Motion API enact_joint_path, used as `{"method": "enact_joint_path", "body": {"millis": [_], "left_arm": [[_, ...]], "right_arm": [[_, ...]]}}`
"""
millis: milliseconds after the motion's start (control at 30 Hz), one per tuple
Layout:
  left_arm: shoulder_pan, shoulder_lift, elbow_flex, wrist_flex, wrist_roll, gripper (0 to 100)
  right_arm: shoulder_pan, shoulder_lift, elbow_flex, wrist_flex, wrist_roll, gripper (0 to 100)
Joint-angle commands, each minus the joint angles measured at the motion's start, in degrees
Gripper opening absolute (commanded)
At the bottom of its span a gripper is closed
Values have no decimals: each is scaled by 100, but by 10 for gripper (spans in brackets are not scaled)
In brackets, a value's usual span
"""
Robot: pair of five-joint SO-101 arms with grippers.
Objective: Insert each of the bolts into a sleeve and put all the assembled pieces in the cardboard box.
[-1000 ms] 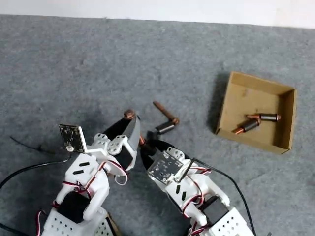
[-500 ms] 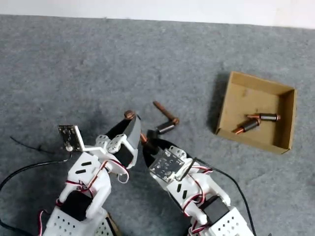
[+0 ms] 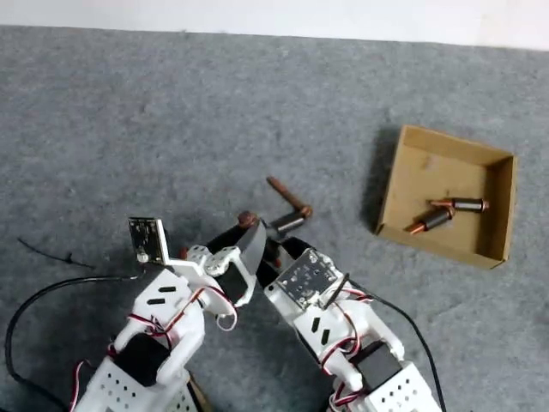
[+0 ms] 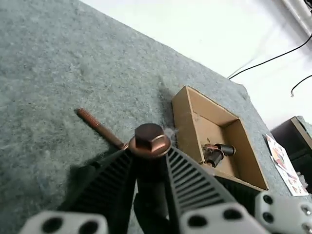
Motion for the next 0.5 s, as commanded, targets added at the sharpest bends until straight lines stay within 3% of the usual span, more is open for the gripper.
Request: {"method": "enact_joint_path", "body": {"millis": [0, 267, 467], "left_arm": [[31, -75, 48, -79, -9, 7], [22, -75, 48, -53, -26, 16], [84, -75, 101, -44, -492, 209]], "right_arm": [[145, -66, 769, -224, -53, 6], [356, -66, 769, -224, -53, 6], [356, -66, 769, -224, -53, 6]]}}
